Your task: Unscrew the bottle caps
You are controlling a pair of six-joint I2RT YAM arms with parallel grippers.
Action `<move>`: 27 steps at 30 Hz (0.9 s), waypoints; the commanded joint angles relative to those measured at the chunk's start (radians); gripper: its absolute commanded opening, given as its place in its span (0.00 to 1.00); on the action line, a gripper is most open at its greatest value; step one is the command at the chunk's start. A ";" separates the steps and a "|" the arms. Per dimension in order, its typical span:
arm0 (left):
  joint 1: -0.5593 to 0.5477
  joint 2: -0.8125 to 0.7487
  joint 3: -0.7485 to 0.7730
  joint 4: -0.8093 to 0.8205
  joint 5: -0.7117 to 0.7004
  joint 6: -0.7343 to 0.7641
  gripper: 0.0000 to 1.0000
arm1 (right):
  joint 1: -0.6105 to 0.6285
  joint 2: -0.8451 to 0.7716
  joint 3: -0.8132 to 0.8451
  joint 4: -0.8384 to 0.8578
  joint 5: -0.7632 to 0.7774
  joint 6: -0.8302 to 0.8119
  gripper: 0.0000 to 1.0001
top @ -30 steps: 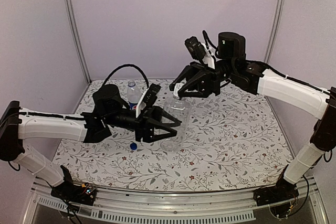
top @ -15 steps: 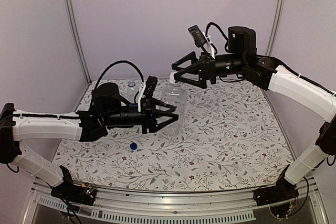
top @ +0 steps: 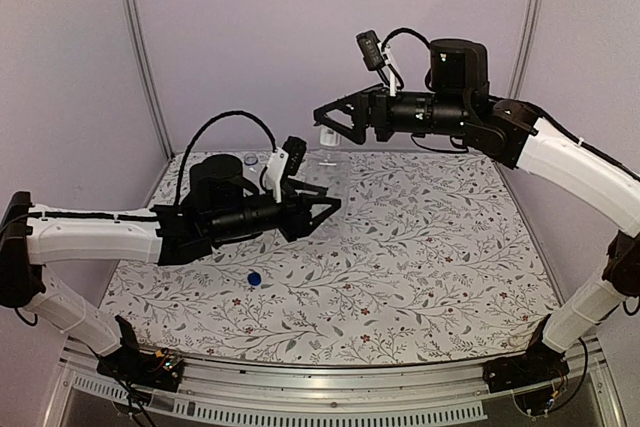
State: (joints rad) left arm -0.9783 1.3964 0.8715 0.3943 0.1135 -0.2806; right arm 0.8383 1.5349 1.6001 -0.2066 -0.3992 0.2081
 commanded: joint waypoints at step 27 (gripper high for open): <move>-0.036 0.004 0.022 -0.026 -0.146 0.038 0.13 | 0.026 0.109 0.066 -0.084 0.066 0.019 0.29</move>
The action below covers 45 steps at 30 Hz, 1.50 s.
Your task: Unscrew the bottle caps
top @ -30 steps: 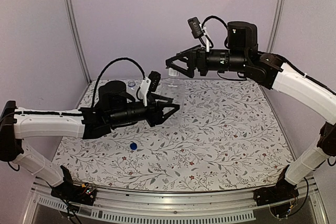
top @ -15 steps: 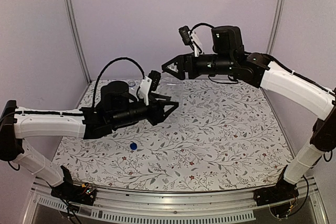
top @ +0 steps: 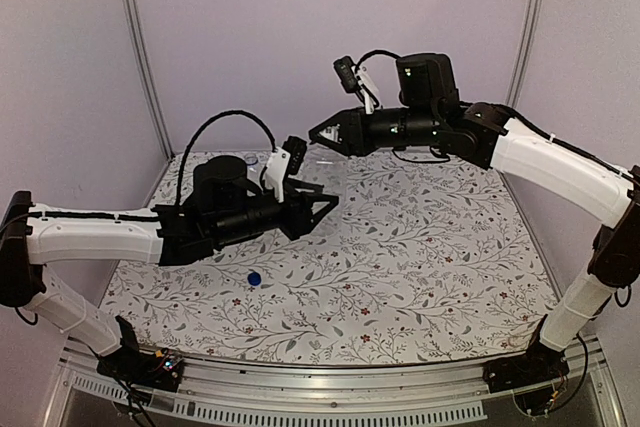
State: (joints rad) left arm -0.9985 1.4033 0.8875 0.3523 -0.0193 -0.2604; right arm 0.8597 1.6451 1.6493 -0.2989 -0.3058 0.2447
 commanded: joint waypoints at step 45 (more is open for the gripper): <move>0.063 -0.028 -0.026 0.053 0.342 0.024 0.18 | -0.122 -0.143 -0.093 0.147 -0.440 -0.119 0.99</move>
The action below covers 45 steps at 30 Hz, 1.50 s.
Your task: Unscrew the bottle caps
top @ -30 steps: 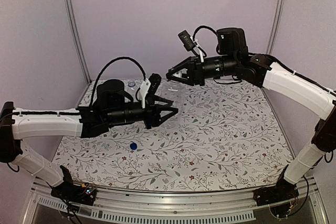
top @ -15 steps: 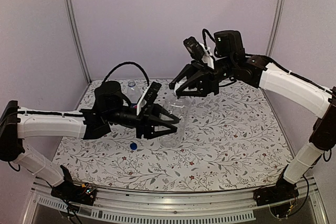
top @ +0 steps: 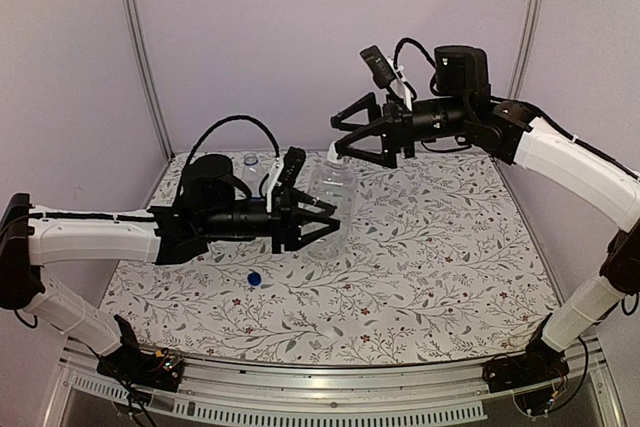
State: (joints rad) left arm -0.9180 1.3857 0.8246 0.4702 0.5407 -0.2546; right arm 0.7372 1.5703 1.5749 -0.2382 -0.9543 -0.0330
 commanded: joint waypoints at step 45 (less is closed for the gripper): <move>-0.094 -0.052 0.045 -0.124 -0.538 0.071 0.17 | 0.114 0.041 0.055 -0.022 0.605 0.192 0.00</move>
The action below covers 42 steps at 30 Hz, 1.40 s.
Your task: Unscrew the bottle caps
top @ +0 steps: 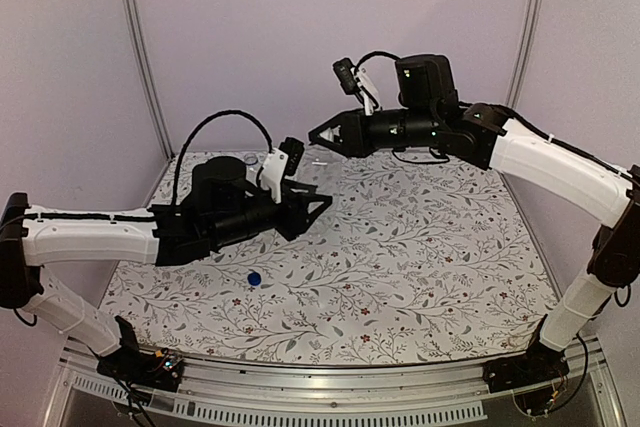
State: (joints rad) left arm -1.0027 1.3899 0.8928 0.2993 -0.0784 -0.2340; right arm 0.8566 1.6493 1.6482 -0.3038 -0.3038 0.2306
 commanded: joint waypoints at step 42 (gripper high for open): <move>0.054 -0.090 -0.085 0.128 0.290 0.022 0.17 | -0.081 -0.120 -0.003 0.069 -0.326 -0.085 0.99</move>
State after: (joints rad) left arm -0.9382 1.2926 0.7696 0.4446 0.3523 -0.2283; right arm 0.7616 1.5616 1.5909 -0.2134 -0.8402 0.0483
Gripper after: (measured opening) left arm 0.391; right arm 0.989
